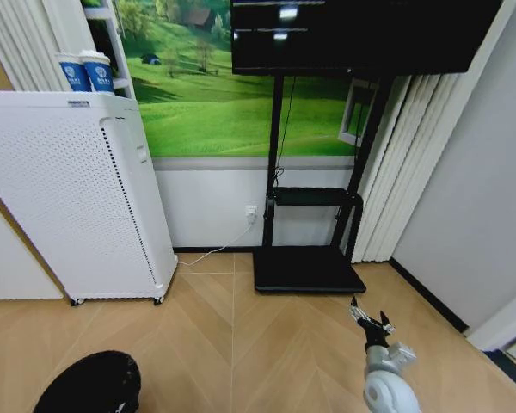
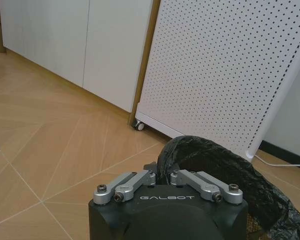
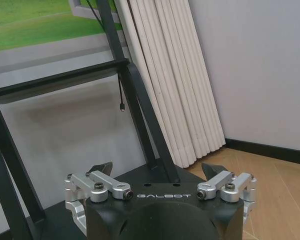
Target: Pick up the trash bin and place the garbage on the floor into it.
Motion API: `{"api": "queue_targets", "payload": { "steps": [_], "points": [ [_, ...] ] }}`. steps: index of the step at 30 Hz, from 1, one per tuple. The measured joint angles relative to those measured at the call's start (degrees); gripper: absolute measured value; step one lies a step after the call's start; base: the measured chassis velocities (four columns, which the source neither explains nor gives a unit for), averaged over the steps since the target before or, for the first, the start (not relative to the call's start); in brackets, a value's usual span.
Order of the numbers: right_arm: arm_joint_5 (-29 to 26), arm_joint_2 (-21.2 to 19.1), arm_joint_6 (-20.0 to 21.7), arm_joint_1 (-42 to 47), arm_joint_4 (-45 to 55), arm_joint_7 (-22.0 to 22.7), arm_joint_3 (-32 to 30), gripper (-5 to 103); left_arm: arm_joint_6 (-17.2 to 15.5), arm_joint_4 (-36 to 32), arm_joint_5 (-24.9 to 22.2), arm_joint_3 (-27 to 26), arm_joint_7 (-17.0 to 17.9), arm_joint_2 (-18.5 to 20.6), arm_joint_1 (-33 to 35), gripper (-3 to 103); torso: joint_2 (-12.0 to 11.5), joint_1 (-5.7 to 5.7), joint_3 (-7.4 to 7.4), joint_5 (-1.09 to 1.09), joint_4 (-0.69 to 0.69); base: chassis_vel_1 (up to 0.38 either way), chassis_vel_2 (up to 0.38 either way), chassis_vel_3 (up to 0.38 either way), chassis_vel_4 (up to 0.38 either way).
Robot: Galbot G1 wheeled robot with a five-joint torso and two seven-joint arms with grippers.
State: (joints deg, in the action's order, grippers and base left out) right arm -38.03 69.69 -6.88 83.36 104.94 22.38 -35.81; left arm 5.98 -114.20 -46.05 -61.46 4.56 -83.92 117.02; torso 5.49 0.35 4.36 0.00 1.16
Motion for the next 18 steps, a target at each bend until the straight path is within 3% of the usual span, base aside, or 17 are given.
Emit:
{"api": "queue_targets", "payload": {
  "steps": [10, 18],
  "points": [
    [-1.2, -1.5, -0.6, 1.2, 1.1, -0.8, -0.6, 100, -0.2, 3.6, 0.3, 3.4, 0.9, 0.4, -4.2, 7, 0.0, 0.01, 0.0, -0.01, 0.01, 0.0, 0.0, 0.0, 0.0],
    [-0.8, -1.4, -0.2, 1.1, 1.4, -0.9, -0.5, 100, -1.3, 5.2, 3.6, 6.9, 2.7, 0.1, -4.7, 7, 0.0, 0.01, 0.0, -0.04, 0.01, 0.0, 0.0, 0.0, 0.0]
  ]
}}
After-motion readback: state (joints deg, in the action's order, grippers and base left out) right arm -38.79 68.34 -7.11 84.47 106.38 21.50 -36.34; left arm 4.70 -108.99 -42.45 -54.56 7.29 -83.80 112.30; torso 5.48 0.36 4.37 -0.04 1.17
